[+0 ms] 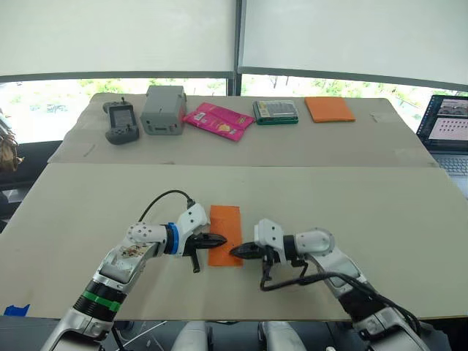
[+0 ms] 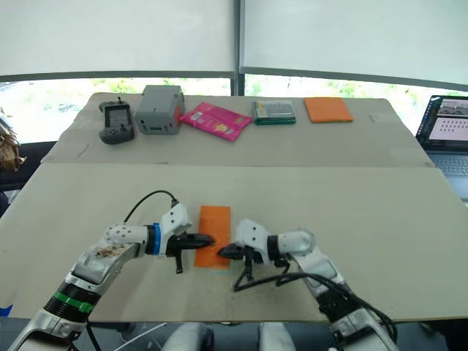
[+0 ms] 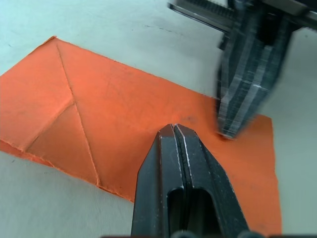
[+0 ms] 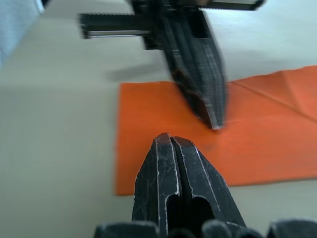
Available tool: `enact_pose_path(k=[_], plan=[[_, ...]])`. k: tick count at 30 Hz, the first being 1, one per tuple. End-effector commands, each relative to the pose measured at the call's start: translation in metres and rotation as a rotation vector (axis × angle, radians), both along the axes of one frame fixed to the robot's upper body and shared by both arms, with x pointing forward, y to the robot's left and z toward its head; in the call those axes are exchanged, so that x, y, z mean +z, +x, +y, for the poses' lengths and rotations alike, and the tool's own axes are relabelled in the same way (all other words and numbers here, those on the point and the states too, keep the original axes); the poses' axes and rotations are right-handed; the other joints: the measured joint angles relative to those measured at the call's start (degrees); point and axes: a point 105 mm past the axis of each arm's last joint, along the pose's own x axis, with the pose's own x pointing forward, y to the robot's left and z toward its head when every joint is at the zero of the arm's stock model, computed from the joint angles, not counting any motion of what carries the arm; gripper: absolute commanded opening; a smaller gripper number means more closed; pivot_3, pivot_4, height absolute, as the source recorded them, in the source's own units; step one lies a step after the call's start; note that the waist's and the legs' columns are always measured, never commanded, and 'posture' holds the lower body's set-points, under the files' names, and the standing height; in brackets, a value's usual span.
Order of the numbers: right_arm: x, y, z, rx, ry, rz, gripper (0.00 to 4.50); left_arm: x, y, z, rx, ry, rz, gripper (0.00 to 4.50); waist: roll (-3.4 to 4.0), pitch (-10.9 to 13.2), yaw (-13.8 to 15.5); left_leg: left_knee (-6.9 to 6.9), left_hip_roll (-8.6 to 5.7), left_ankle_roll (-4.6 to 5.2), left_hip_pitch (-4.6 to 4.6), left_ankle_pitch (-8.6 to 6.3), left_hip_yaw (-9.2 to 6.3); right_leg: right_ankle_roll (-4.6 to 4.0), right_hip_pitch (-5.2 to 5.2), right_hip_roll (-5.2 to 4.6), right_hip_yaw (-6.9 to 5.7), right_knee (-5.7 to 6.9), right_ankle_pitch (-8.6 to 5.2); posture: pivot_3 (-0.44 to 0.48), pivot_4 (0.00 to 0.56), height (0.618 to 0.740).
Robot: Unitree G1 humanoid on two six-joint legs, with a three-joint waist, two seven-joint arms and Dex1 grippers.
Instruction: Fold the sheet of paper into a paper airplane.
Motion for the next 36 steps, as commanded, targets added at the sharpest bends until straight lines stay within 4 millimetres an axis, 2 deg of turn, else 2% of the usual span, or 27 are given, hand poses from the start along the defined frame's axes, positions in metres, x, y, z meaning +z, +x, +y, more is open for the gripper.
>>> enact_pose_path(k=[1, 4, 6, 10, 13, 14, 20, 24, 27, 32, 34, 36], plan=[[-0.014, -0.02, -0.004, 0.027, -0.029, 0.076, 0.02, -0.008, -0.007, 0.0, -0.02, 0.029, 0.03, 0.0, -0.01, -0.01, 0.01, 0.0, 0.0, 0.0, 0.0, 0.0, 0.0, 0.0, 0.0, 0.0, 0.0, 0.0, 0.0, 0.0, 0.15, 0.74], [-0.018, -0.029, -0.011, -0.015, -0.012, 0.119, 0.02, -0.007, -0.006, 0.001, -0.019, 0.03, 0.03, 0.0, -0.02, -0.02, 0.13, 0.0, -0.02, 0.0, 0.03, 0.0, 0.0, 0.01, 0.02, 0.02, 0.0, -0.01, -0.01, 0.0, 0.15, 0.74], [-0.014, -0.028, -0.018, -0.061, 0.007, 0.117, 0.02, -0.006, -0.004, 0.002, -0.006, 0.022, 0.031, 0.0, -0.03, -0.03, 0.15, 0.0, -0.02, 0.0, 0.02, 0.0, -0.01, 0.01, 0.03, 0.03, -0.01, -0.03, -0.01, 0.0, 0.15, 0.74], [0.019, -0.015, -0.03, -0.17, 0.127, 0.088, 0.02, 0.005, -0.003, -0.002, 0.013, -0.071, 0.054, 0.0, -0.04, -0.03, 0.22, 0.02, -0.02, 0.0, -0.02, 0.0, 0.0, 0.01, 0.02, 0.0, -0.01, -0.04, -0.01, 0.0, 0.15, 0.74], [0.058, -0.002, -0.037, -0.238, 0.234, 0.025, 0.02, 0.013, 0.002, -0.001, 0.036, -0.102, 0.051, 0.0, -0.04, -0.02, 0.15, 0.06, -0.01, 0.0, -0.12, 0.0, -0.01, 0.01, -0.07, 0.0, 0.0, -0.02, -0.01, 0.0, 0.15, 0.74], [0.065, 0.0, -0.036, -0.246, 0.249, 0.014, 0.02, 0.015, 0.003, -0.001, 0.042, -0.101, 0.048, 0.0, -0.04, -0.01, 0.08, 0.06, -0.01, 0.0, -0.14, 0.0, -0.02, 0.01, -0.1, 0.01, 0.0, -0.01, -0.01, 0.0, 0.15, 0.74], [0.063, 0.01, -0.018, -0.248, 0.179, -0.015, 0.02, 0.02, 0.01, 0.0, 0.057, -0.104, 0.035, 0.0, -0.04, -0.02, -0.03, 0.01, 0.01, 0.0, -0.14, 0.0, -0.06, 0.01, -0.15, 0.1, -0.07, 0.0, -0.01, 0.0, 0.15, 0.74], [0.039, 0.023, -0.007, -0.263, 0.034, -0.045, 0.02, 0.024, 0.012, 0.004, 0.068, -0.103, 0.021, 0.0, -0.04, -0.02, -0.02, 0.08, -0.09, 0.0, -0.22, 0.0, -0.01, 0.01, -0.17, -0.02, -0.03, -0.02, 0.0, 0.0, 0.15, 0.74], [0.032, 0.024, -0.004, -0.258, 0.008, -0.038, 0.02, 0.028, 0.013, 0.007, 0.081, -0.108, 0.011, 0.0, -0.04, -0.01, 0.13, 0.07, -0.09, 0.0, -0.22, 0.0, -0.03, 0.01, -0.18, -0.01, -0.05, -0.02, 0.0, 0.0, 0.15, 0.74], [0.058, 0.021, -0.009, -0.226, 0.078, -0.064, 0.02, 0.071, 0.009, 0.031, 0.097, -0.241, -0.063, 0.0, -0.06, 0.01, 0.01, 0.07, 0.01, 0.0, -0.31, 0.0, -0.06, 0.01, -0.26, 0.0, -0.07, -0.02, 0.0, 0.0, 0.15, 0.74], [0.068, 0.018, -0.012, -0.202, 0.096, -0.067, 0.02, 0.076, 0.004, 0.04, 0.088, -0.251, -0.063, 0.0, -0.05, 0.01, -0.06, 0.05, 0.08, 0.0, -0.29, 0.0, -0.06, 0.01, -0.26, 0.0, -0.07, -0.01, 0.0, 0.0, 0.15, 0.74], [0.079, 0.017, -0.018, -0.194, 0.112, -0.074, 0.02, 0.071, 0.0, 0.048, 0.089, -0.23, -0.05, 0.0, -0.04, 0.02, -0.07, 0.02, 0.1, 0.0, -0.24, 0.0, -0.06, 0.0, -0.22, 0.0, -0.07, -0.02, 0.0, 0.0, 0.15, 0.74]])
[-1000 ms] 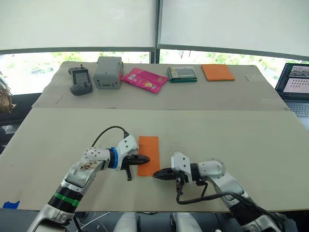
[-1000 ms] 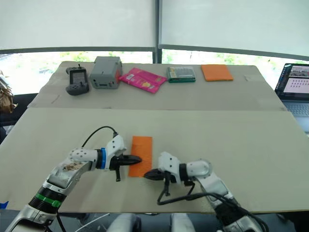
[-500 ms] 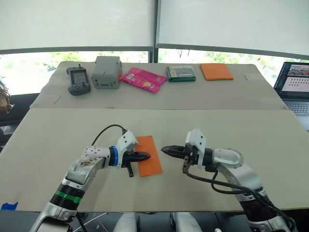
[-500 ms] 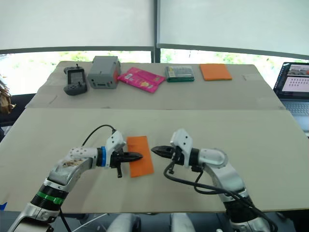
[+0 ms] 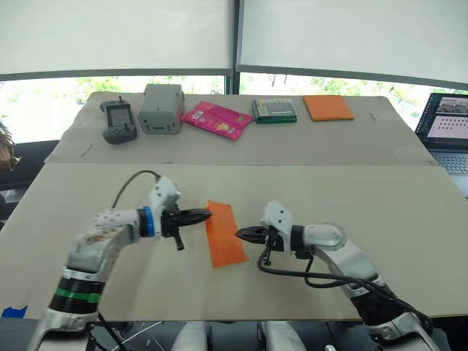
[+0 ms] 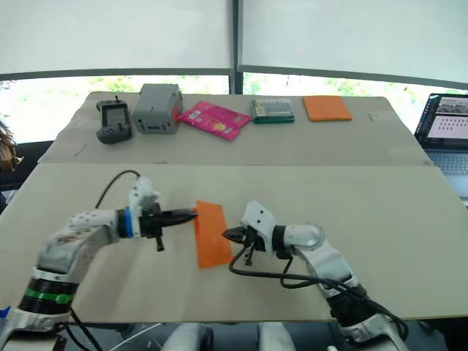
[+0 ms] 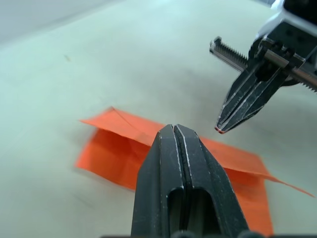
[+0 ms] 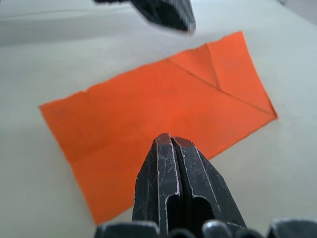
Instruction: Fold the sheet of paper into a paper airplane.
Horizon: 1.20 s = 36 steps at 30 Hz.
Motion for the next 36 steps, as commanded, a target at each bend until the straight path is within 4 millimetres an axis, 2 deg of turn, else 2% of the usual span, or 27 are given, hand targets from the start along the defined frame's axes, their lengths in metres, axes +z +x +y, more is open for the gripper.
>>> enact_pose_path(k=[1, 4, 6, 9, 13, 19, 22, 24, 29, 32, 36], plan=[[0.034, -0.003, -0.005, 0.039, 0.056, -0.067, 0.02, 0.001, -0.01, 0.006, -0.036, -0.002, 0.002, 0.0, 0.01, 0.01, 0.01, -0.01, 0.0, 0.0, 0.02, 0.0, 0.0, 0.0, 0.02, 0.0, 0.0, -0.01, 0.0, 0.0, 0.15, 0.74], [0.056, 0.0, -0.023, 0.023, 0.06, -0.094, 0.02, -0.013, -0.013, 0.003, -0.056, 0.046, 0.024, 0.0, 0.01, 0.02, 0.24, 0.01, -0.02, 0.0, 0.0, 0.0, 0.01, 0.0, 0.02, -0.01, 0.0, -0.02, 0.0, 0.0, 0.15, 0.74], [0.064, -0.001, -0.029, 0.011, 0.058, -0.102, 0.02, -0.019, -0.01, -0.005, -0.066, 0.055, 0.022, 0.0, 0.01, 0.02, 0.5, 0.03, -0.07, 0.0, -0.02, 0.0, 0.0, 0.0, 0.04, -0.04, -0.02, -0.04, 0.0, 0.0, 0.15, 0.74], [0.07, -0.001, -0.035, -0.006, 0.044, -0.111, 0.02, -0.023, -0.003, -0.015, -0.062, 0.038, 0.008, 0.0, 0.0, 0.02, 0.56, 0.05, -0.1, 0.0, -0.02, 0.0, 0.0, 0.0, 0.08, -0.05, -0.02, -0.07, 0.0, 0.0, 0.15, 0.74], [0.08, -0.002, -0.041, -0.037, 0.032, -0.131, 0.02, -0.037, -0.001, -0.027, -0.117, 0.077, 0.003, 0.0, 0.01, 0.02, 0.28, 0.04, -0.15, 0.0, -0.04, 0.0, 0.01, 0.0, 0.04, 0.0, -0.03, -0.05, 0.0, 0.0, 0.15, 0.74], [0.085, -0.008, -0.045, -0.076, 0.03, -0.139, 0.02, -0.034, 0.009, -0.06, -0.187, 0.014, -0.023, 0.0, 0.0, 0.03, 0.27, 0.05, -0.16, 0.0, -0.06, 0.0, 0.01, 0.0, 0.03, -0.01, -0.02, -0.04, 0.0, 0.0, 0.15, 0.74], [0.084, -0.011, -0.045, -0.089, 0.019, -0.139, 0.02, -0.031, 0.013, -0.08, -0.205, -0.049, 0.008, 0.0, 0.0, 0.03, 0.53, 0.1, -0.19, 0.01, -0.1, 0.0, 0.0, 0.0, 0.04, -0.03, -0.02, -0.04, 0.0, 0.0, 0.15, 0.74], [0.084, -0.012, -0.045, -0.097, -0.001, -0.151, 0.02, -0.039, 0.014, -0.088, -0.209, -0.044, 0.043, 0.0, 0.0, 0.03, 0.47, 0.15, -0.22, 0.01, -0.12, -0.01, 0.02, 0.01, 0.05, -0.05, -0.01, -0.05, 0.01, 0.0, 0.15, 0.74], [0.078, -0.01, -0.042, -0.11, -0.089, -0.197, 0.02, -0.067, 0.016, -0.089, -0.185, 0.045, 0.109, 0.0, 0.0, 0.03, -0.03, 0.14, -0.18, 0.04, -0.09, -0.02, 0.0, 0.01, 0.03, 0.04, 0.0, -0.02, 0.0, 0.0, 0.15, 0.74], [0.065, -0.007, -0.038, -0.105, -0.135, -0.197, 0.02, -0.073, 0.018, -0.084, -0.166, 0.074, 0.115, 0.0, 0.0, 0.02, 0.01, 0.15, -0.17, 0.04, -0.04, -0.02, 0.0, 0.01, 0.07, 0.04, 0.0, -0.01, 0.0, 0.0, 0.15, 0.74], [0.03, 0.006, -0.034, -0.103, -0.244, -0.17, 0.02, -0.069, 0.019, -0.076, -0.146, 0.071, 0.099, 0.0, 0.0, 0.02, -0.05, 0.16, -0.19, 0.03, -0.02, -0.01, 0.01, 0.01, 0.1, 0.03, 0.0, -0.02, 0.0, 0.0, 0.15, 0.74]])
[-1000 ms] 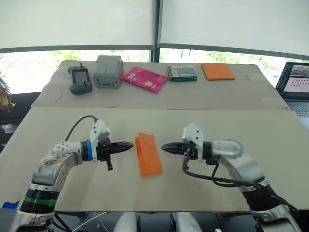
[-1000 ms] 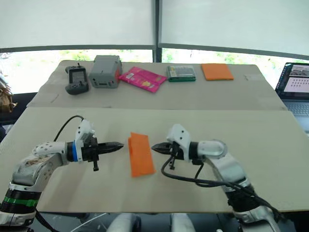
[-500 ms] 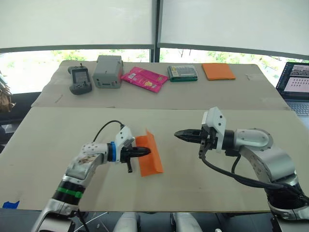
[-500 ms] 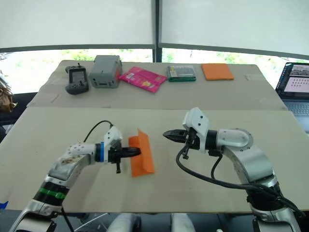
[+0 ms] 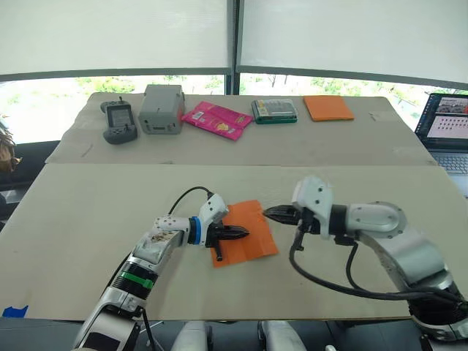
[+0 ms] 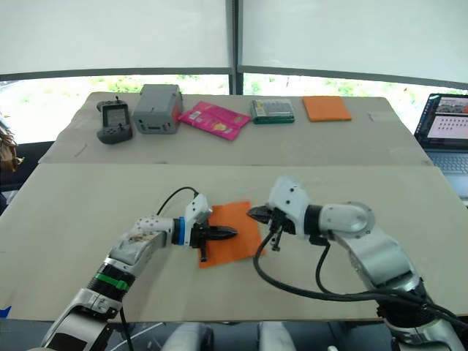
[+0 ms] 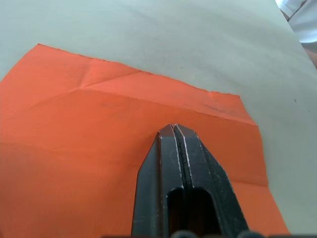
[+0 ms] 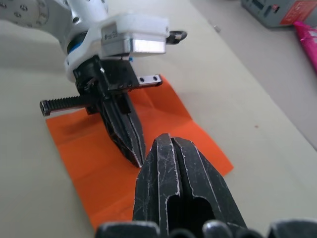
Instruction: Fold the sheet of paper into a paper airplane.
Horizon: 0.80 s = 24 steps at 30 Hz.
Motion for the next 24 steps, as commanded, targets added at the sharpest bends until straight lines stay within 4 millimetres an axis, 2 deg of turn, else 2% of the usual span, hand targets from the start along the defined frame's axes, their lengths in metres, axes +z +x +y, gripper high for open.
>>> enact_pose_path(k=[1, 8, 11, 15, 20, 24], plan=[[-0.017, 0.013, 0.005, 0.003, -0.065, -0.027, 0.02, 0.002, 0.004, 0.015, 0.044, 0.025, -0.021, 0.0, 0.0, 0.0, -0.12, 0.0, 0.01, 0.0, 0.02, 0.0, 0.01, 0.0, 0.0, 0.0, 0.0, 0.0, 0.0, 0.0, 0.15, 0.74], [-0.052, 0.029, 0.009, 0.002, -0.119, 0.034, 0.02, 0.01, -0.001, 0.027, 0.08, 0.019, -0.045, 0.0, 0.0, 0.0, -0.07, -0.01, 0.02, 0.0, -0.01, 0.0, 0.02, 0.0, -0.07, 0.0, 0.02, 0.04, 0.0, 0.0, 0.15, 0.74], [-0.062, 0.027, 0.014, 0.019, -0.121, 0.059, 0.02, 0.015, -0.003, 0.027, 0.102, 0.005, -0.056, 0.0, 0.0, 0.0, 0.12, 0.0, 0.01, 0.0, -0.04, 0.0, 0.02, 0.0, -0.07, -0.04, 0.02, 0.02, 0.0, 0.0, 0.15, 0.74], [-0.071, 0.027, 0.011, 0.004, -0.171, 0.073, 0.02, 0.022, -0.003, 0.021, 0.135, -0.015, -0.069, 0.0, 0.0, 0.0, 0.17, 0.0, 0.01, 0.0, -0.02, 0.0, 0.02, 0.0, -0.05, -0.05, 0.02, 0.03, 0.0, 0.0, 0.15, 0.74], [-0.065, 0.029, 0.008, -0.03, -0.175, 0.048, 0.02, 0.021, -0.009, 0.007, 0.206, -0.016, -0.018, 0.0, 0.01, 0.0, 0.14, 0.0, 0.01, 0.0, 0.01, 0.0, 0.01, 0.0, -0.02, -0.03, 0.02, 0.04, 0.0, 0.0, 0.15, 0.74], [-0.033, 0.032, 0.007, -0.077, -0.049, 0.0, 0.02, 0.001, -0.017, 0.001, 0.238, 0.053, 0.033, 0.0, 0.0, 0.0, 0.23, 0.0, 0.02, 0.0, -0.03, 0.0, -0.02, 0.0, -0.05, -0.04, 0.03, 0.04, 0.0, 0.0, 0.15, 0.74]])
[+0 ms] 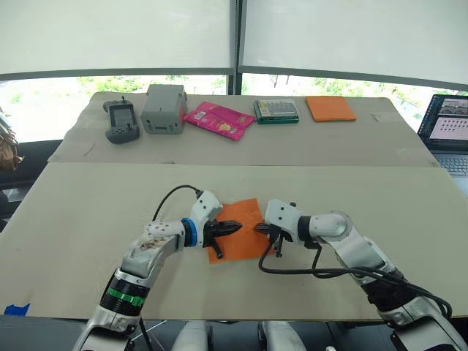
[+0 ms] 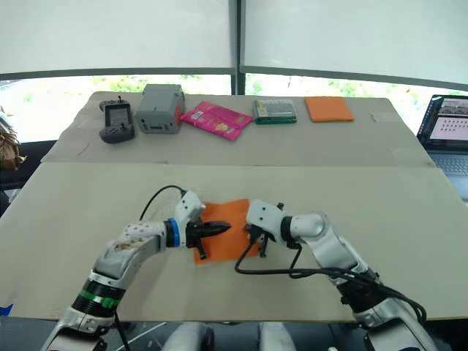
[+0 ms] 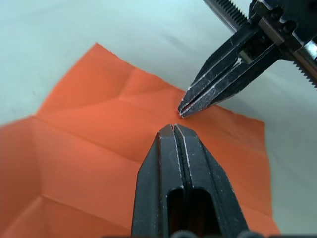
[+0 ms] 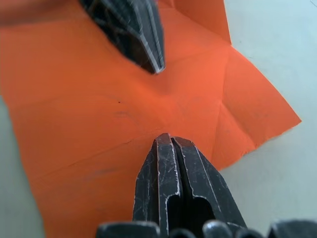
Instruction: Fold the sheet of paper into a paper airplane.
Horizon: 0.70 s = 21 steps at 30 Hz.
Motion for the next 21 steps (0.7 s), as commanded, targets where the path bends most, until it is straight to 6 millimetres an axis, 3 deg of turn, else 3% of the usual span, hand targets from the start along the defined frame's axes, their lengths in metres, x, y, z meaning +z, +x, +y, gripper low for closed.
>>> enact_pose_path(k=[1, 5, 9, 11, 13, 15, 19, 21], plan=[[0.034, 0.007, -0.007, -0.069, 0.102, -0.08, 0.02, -0.008, -0.005, -0.003, 0.016, 0.05, 0.011, 0.0, 0.0, 0.0, 0.05, 0.0, 0.01, 0.0, -0.01, 0.0, 0.0, 0.0, -0.02, -0.01, 0.0, 0.0, 0.0, 0.0, 0.15, 0.74], [0.057, 0.015, -0.021, -0.166, 0.204, -0.098, 0.02, -0.013, -0.003, -0.001, 0.031, 0.08, 0.008, 0.0, 0.0, 0.0, 0.09, 0.0, 0.01, 0.0, 0.05, 0.0, -0.03, 0.0, 0.06, -0.03, 0.02, 0.0, 0.0, 0.0, 0.15, 0.74], [0.069, 0.018, -0.029, -0.224, 0.284, -0.085, 1.21, -0.012, -0.002, -0.001, 0.033, 0.077, 0.003, 0.0, 0.01, 0.0, 0.02, 0.0, 0.02, 0.0, 0.05, 0.0, -0.03, 0.0, 0.06, -0.03, 0.01, -0.01, 0.0, 0.0, 0.15, 0.74], [0.076, 0.03, -0.034, -0.295, 0.28, -0.194, 1.9, -0.011, -0.002, -0.002, 0.025, 0.08, -0.006, 0.0, 0.01, 0.0, -0.03, 0.0, 0.02, 0.0, 0.05, 0.0, -0.02, 0.0, 0.06, -0.03, 0.01, 0.0, 0.0, 0.0, 0.15, 0.74], [0.056, 0.048, -0.043, -0.458, 0.164, -0.138, 2.57, -0.011, -0.001, -0.004, 0.021, 0.076, -0.009, 0.0, 0.01, -0.01, -0.06, 0.0, 0.01, 0.0, 0.05, 0.0, -0.02, 0.0, 0.04, -0.03, 0.02, 0.0, 0.0, 0.0, 0.15, 0.74], [0.05, 0.053, -0.03, -0.519, 0.285, 0.04, 3.29, -0.01, -0.002, -0.005, 0.014, 0.075, -0.015, 0.0, 0.01, -0.01, -0.17, 0.0, -0.02, -0.03, 0.06, 0.02, 0.02, -0.01, 0.03, -0.04, 0.07, 0.02, 0.01, 0.0, 0.15, 0.74], [0.043, 0.056, -0.019, -0.552, 0.341, 0.191, 3.29, -0.01, -0.003, -0.005, 0.012, 0.074, -0.022, 0.0, 0.03, -0.01, -0.03, -0.13, 0.04, -0.03, 0.02, 0.02, -0.03, -0.02, -0.08, 0.01, 0.05, 0.04, 0.01, 0.0, 0.15, 0.74], [0.038, 0.048, -0.009, -0.476, 0.373, 0.304, 3.29, -0.01, -0.004, -0.003, 0.015, 0.074, -0.023, 0.0, 0.02, -0.01, 0.05, -0.13, 0.01, -0.03, -0.04, 0.02, -0.05, -0.02, -0.07, -0.06, 0.0, 0.02, 0.02, 0.0, 0.15, 0.74]])
